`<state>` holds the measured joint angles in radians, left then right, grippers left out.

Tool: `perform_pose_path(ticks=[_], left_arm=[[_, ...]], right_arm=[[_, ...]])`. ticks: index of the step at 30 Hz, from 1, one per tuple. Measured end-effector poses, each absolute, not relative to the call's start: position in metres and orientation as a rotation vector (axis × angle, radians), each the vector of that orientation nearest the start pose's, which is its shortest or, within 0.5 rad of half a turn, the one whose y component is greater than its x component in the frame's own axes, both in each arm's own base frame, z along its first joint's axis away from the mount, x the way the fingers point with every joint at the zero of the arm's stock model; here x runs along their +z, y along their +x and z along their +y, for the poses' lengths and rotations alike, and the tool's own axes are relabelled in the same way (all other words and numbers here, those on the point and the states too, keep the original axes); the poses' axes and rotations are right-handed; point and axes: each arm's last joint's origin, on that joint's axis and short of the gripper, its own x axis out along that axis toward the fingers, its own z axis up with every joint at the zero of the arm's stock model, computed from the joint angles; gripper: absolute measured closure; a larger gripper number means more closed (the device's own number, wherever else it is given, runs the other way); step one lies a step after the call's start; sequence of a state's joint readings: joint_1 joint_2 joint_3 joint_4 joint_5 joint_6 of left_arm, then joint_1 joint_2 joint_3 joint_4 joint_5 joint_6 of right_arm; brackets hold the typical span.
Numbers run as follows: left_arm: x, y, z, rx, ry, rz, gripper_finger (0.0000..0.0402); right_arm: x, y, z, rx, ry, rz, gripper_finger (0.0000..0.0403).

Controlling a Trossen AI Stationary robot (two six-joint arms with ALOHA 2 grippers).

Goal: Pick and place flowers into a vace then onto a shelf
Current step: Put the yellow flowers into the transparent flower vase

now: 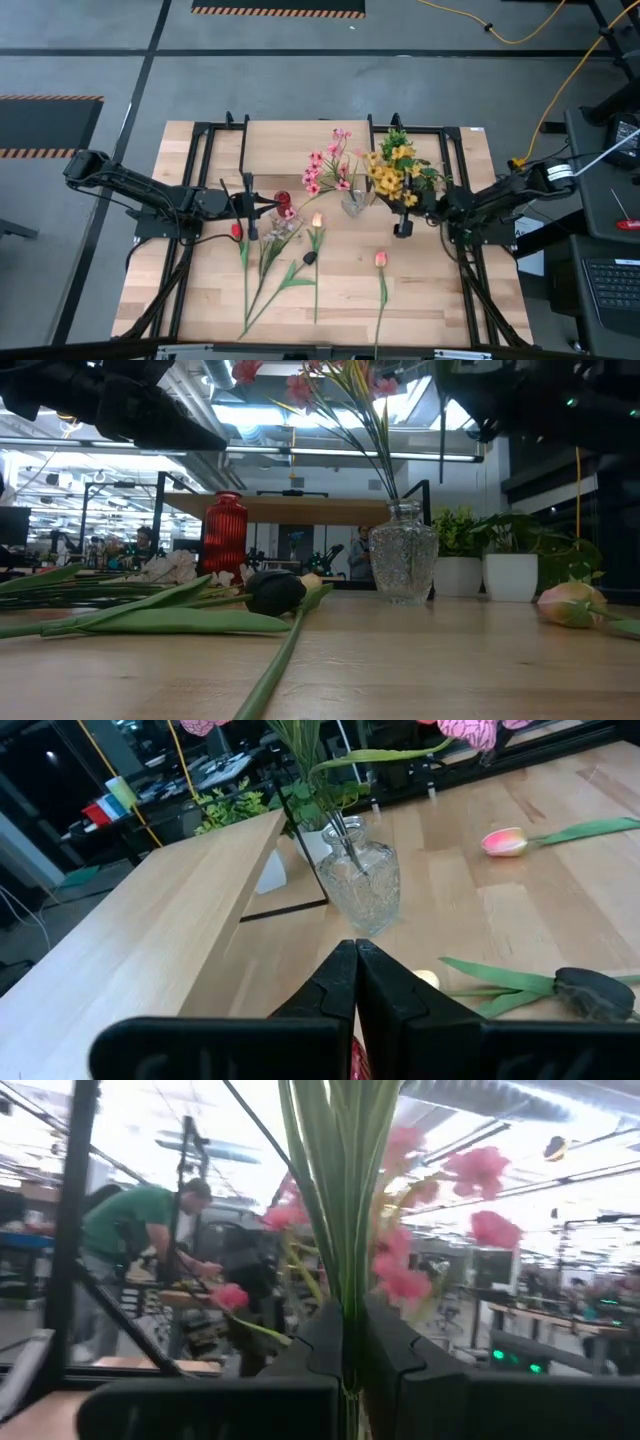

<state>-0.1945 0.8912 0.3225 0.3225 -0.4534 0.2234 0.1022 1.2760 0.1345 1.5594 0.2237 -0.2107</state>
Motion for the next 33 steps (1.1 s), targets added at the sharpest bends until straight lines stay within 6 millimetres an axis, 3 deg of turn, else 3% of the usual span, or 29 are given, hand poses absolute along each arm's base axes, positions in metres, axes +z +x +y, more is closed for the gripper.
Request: perform_pose_path(ticks=[12, 33], left_arm=[[0.205, 0.183, -0.023, 0.230, 0.298, 0.259, 0.0398], [0.205, 0.183, -0.023, 0.230, 0.299, 0.259, 0.0398]], right_arm=[[0.202, 0.223, -0.004, -0.128, -0.167, -0.395, 0.0390], [0.180, 0.230, -0.008, -0.139, -0.204, -0.279, 0.0391]])
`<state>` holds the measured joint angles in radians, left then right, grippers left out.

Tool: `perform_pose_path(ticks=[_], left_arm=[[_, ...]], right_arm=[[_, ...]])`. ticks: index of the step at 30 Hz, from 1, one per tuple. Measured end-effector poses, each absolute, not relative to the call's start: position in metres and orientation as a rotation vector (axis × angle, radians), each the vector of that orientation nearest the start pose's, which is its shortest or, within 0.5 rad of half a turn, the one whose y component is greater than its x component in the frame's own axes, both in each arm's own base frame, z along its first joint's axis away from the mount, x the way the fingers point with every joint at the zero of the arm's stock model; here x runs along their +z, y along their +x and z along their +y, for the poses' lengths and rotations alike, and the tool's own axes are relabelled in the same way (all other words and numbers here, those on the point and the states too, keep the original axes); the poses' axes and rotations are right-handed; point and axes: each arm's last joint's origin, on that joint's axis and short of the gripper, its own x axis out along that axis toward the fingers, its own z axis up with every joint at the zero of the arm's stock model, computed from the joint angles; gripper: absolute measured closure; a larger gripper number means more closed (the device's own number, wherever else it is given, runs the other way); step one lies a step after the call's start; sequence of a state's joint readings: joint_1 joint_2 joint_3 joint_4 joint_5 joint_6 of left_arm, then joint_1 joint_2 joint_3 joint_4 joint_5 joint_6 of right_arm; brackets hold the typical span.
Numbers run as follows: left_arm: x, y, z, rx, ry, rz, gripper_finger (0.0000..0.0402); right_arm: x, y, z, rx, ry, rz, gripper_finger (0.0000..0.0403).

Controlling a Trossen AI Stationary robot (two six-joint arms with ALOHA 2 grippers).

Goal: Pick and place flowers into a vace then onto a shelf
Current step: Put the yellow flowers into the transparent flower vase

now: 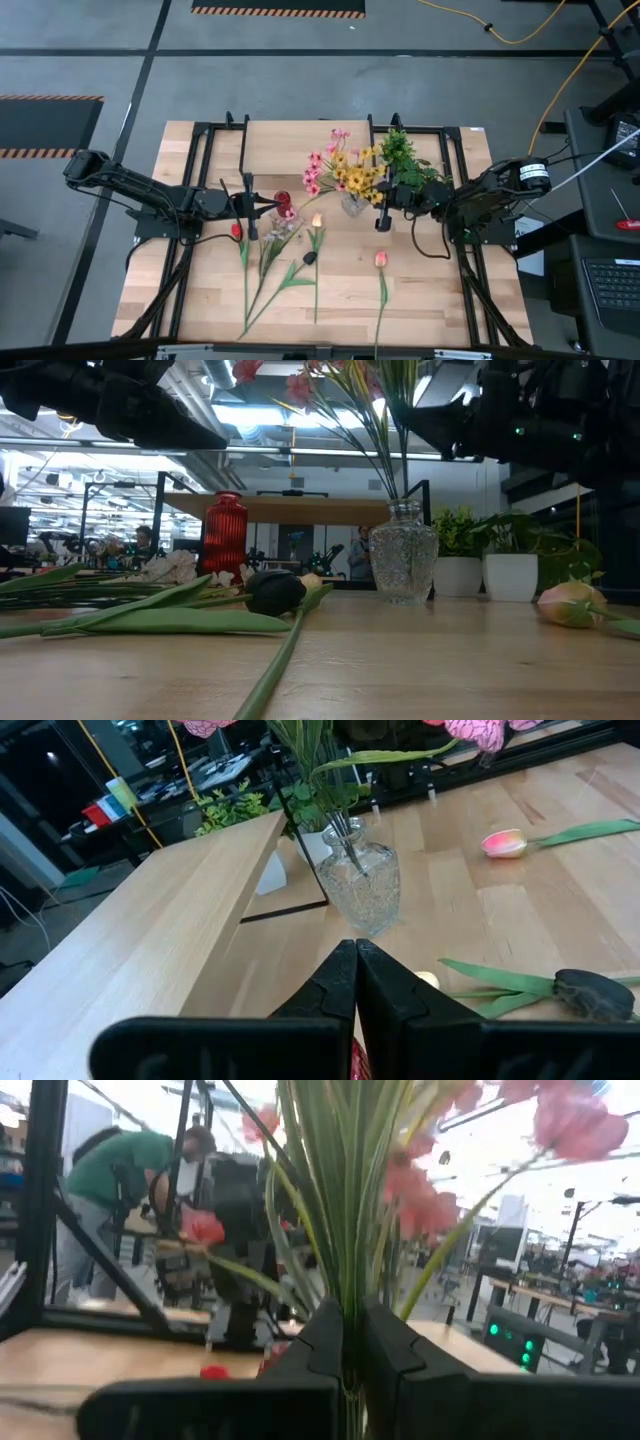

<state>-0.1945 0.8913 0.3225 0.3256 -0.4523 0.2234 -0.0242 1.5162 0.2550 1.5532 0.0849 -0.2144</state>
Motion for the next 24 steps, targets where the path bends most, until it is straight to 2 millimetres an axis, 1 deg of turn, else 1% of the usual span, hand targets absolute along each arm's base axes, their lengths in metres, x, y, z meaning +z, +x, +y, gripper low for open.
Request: perform_pose_path(ticks=[10, 24], left_arm=[[0.205, 0.183, -0.023, 0.231, 0.299, 0.260, 0.0398], [0.205, 0.183, -0.023, 0.232, 0.299, 0.260, 0.0398]], right_arm=[[0.171, 0.224, -0.008, -0.134, -0.206, -0.230, 0.0390], [0.166, 0.225, -0.008, -0.131, -0.209, -0.181, 0.0389]])
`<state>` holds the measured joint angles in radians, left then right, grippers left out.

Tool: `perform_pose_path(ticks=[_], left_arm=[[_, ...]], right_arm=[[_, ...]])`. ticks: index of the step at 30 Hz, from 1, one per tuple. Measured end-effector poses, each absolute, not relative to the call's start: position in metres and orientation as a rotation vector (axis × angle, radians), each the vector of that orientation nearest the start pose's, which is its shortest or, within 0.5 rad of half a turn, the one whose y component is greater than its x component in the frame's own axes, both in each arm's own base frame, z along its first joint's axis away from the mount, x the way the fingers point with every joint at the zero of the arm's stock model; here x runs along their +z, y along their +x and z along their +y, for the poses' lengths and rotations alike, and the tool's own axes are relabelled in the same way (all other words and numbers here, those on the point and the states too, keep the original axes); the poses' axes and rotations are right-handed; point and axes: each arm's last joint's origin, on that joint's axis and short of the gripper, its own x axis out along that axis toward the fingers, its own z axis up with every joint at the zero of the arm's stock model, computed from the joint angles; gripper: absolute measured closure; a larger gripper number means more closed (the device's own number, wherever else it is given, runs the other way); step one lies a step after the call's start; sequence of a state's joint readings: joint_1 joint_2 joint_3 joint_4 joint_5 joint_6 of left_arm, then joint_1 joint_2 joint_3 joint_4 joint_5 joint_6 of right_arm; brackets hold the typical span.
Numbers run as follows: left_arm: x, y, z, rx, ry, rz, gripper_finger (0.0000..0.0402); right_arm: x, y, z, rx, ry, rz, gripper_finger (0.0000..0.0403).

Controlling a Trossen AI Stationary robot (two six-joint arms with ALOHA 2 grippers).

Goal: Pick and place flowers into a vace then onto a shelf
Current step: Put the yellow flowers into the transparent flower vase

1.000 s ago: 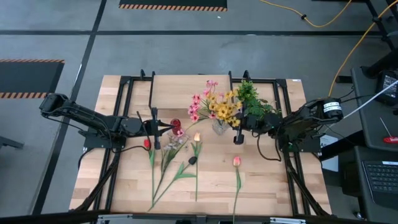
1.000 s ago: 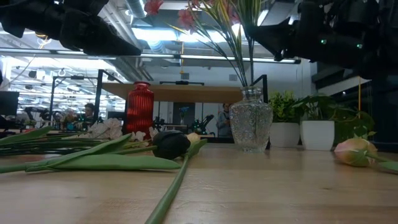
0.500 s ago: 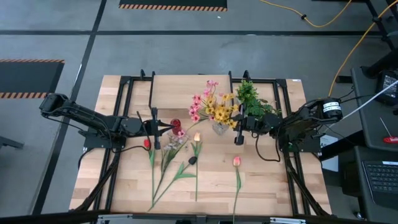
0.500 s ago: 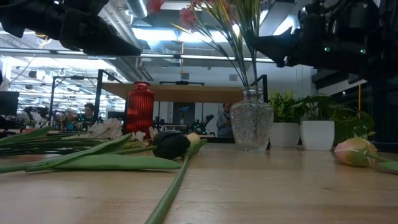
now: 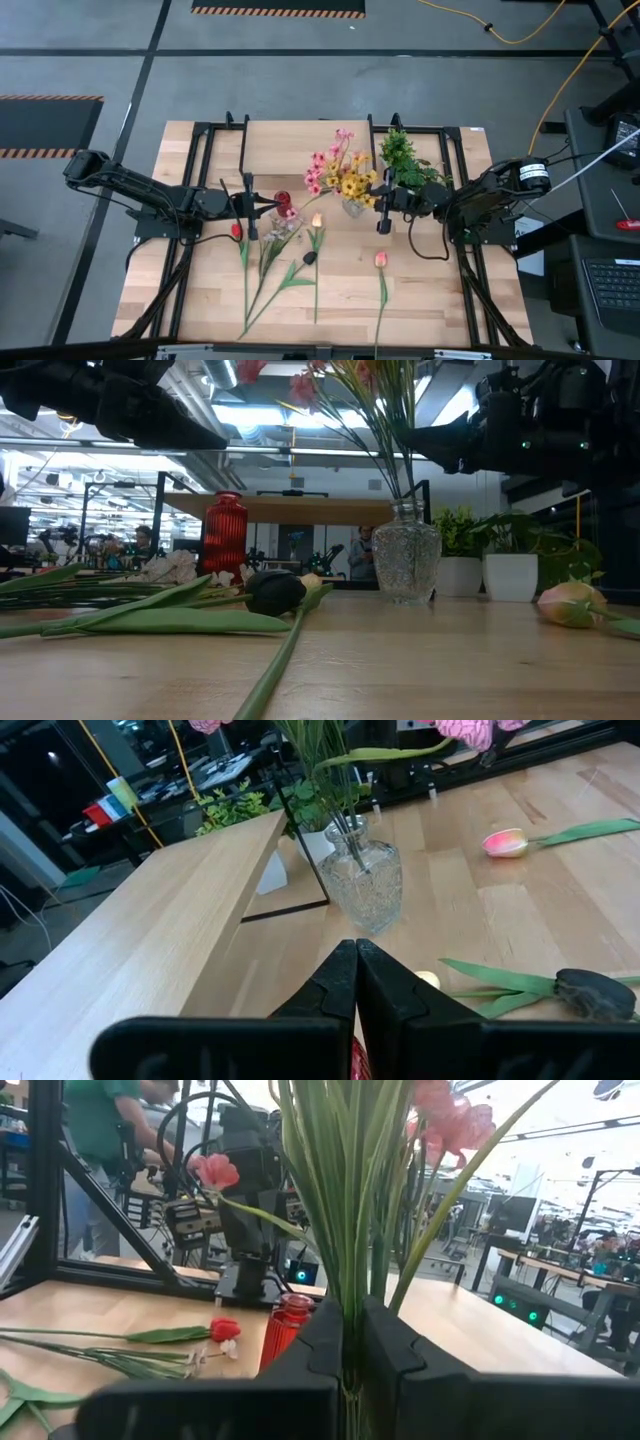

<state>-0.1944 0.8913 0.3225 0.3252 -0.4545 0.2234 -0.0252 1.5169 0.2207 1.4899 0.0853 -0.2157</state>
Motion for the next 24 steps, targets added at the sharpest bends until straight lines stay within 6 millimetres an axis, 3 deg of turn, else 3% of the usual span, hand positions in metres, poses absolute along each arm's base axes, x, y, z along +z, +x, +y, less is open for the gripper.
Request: perform_pose_path(ticks=[16, 24], left_arm=[[0.205, 0.183, -0.023, 0.232, 0.299, 0.260, 0.0398], [0.205, 0.183, -0.023, 0.232, 0.299, 0.260, 0.0398]], right_arm=[[0.152, 0.232, -0.017, -0.159, -0.186, -0.116, 0.0387], [0.147, 0.234, -0.017, -0.159, -0.184, -0.093, 0.0341]])
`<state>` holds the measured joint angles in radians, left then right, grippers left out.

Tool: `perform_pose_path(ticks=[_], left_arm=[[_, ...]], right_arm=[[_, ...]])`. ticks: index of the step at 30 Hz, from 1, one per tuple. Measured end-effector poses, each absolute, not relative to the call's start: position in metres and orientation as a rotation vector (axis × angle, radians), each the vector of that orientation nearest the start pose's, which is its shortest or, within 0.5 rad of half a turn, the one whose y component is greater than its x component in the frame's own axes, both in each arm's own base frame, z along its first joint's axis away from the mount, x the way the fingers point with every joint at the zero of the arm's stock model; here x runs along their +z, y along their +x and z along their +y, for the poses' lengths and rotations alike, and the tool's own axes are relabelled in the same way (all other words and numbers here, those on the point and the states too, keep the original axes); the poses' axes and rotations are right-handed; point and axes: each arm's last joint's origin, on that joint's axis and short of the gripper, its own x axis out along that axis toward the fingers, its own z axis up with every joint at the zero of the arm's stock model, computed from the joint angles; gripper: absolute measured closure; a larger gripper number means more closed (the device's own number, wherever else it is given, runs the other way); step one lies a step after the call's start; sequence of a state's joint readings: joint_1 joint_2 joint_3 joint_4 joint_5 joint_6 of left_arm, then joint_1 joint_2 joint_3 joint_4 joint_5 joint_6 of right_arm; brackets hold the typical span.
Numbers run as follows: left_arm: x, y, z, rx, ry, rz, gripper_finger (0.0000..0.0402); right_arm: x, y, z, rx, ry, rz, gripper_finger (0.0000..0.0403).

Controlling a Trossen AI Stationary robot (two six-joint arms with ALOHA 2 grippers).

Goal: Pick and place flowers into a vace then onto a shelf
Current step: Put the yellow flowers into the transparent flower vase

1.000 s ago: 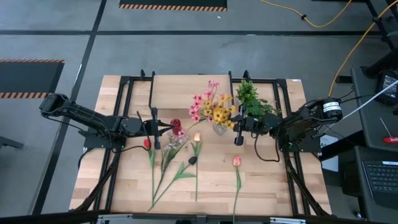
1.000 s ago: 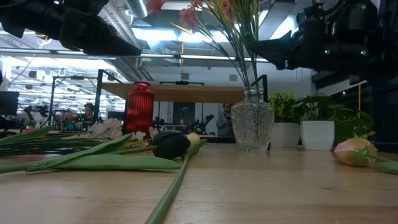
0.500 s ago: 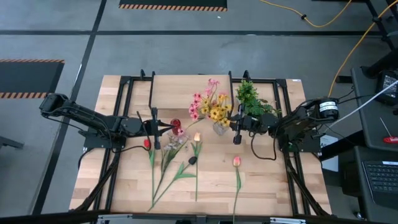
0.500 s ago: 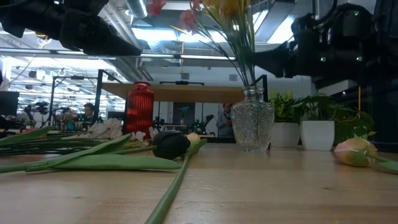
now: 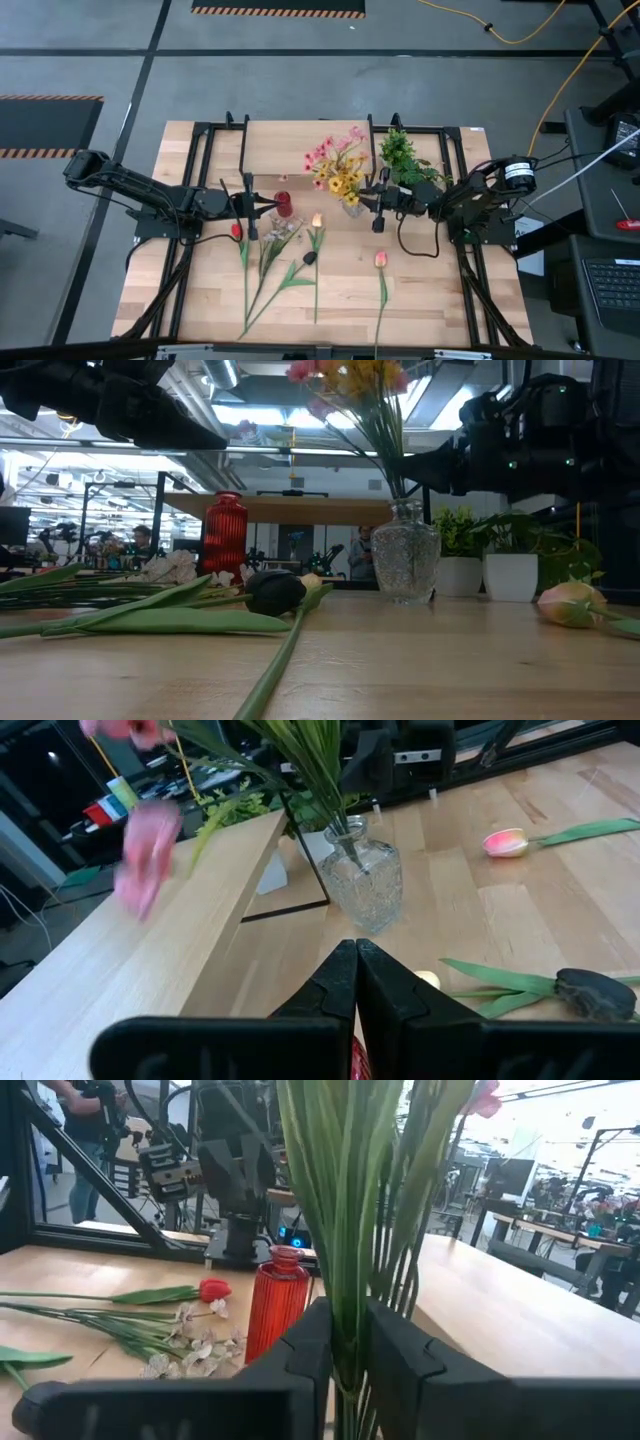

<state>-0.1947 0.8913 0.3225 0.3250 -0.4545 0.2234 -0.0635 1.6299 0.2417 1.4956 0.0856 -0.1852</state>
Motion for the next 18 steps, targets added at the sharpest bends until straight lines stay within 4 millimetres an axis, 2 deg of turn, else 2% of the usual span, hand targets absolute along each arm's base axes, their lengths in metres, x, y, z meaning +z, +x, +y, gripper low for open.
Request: perform_pose_path(ticks=[10, 18], left_arm=[[0.2048, 0.1828, -0.0231, 0.231, 0.299, 0.260, 0.0398], [0.2048, 0.1828, -0.0231, 0.231, 0.299, 0.260, 0.0398]], right_arm=[[0.1456, 0.2346, -0.0179, -0.174, -0.135, -0.077, 0.0295], [0.1489, 0.2334, -0.0176, -0.171, -0.106, -0.065, 0.0279]])
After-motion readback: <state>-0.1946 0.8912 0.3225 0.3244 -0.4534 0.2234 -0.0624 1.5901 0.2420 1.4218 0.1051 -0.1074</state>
